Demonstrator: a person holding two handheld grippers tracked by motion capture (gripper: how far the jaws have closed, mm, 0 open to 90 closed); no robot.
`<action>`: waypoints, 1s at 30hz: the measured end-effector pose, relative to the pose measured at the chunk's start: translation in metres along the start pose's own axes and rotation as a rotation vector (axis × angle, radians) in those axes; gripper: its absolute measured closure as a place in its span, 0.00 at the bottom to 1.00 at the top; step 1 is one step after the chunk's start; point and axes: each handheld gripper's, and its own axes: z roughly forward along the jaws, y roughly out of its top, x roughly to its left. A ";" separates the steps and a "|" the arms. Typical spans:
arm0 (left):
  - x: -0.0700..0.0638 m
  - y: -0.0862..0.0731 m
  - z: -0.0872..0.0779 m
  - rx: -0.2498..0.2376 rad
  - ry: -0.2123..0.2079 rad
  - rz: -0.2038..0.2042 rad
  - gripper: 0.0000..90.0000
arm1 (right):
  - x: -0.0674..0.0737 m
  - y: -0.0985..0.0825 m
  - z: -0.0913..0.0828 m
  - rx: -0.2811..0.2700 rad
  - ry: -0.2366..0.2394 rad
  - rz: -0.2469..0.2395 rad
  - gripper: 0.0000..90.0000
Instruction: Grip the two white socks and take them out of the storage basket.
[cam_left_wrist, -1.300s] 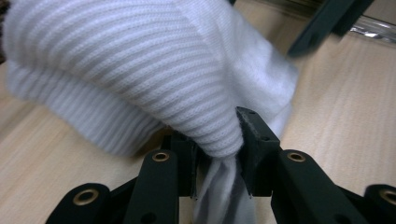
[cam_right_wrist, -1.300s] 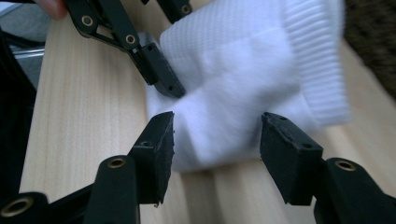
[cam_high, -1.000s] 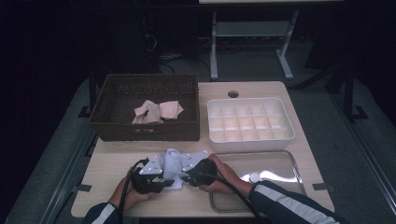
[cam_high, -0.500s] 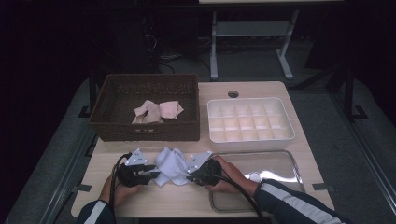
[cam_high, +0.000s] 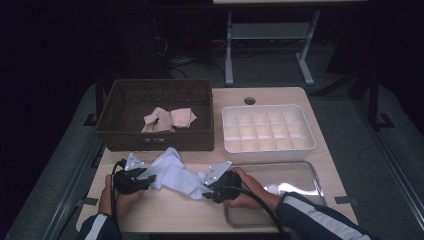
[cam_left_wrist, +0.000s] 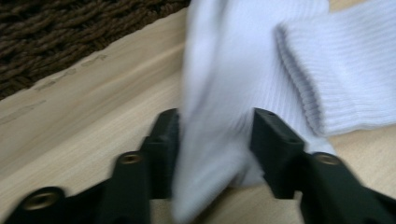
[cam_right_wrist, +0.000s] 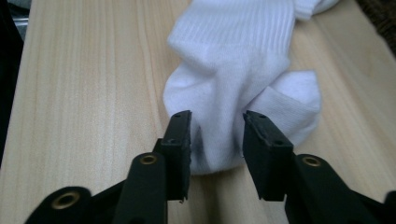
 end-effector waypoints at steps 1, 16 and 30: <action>-0.003 0.002 -0.004 -0.024 -0.023 0.003 0.52 | 0.000 -0.001 -0.001 -0.012 0.001 -0.002 0.68; -0.071 0.023 -0.001 -0.101 -0.208 0.168 0.38 | -0.011 -0.020 -0.041 -0.101 -0.095 0.173 0.81; -0.062 0.019 0.018 -0.012 -0.186 0.194 0.53 | -0.017 -0.028 -0.019 0.029 -0.066 0.134 0.85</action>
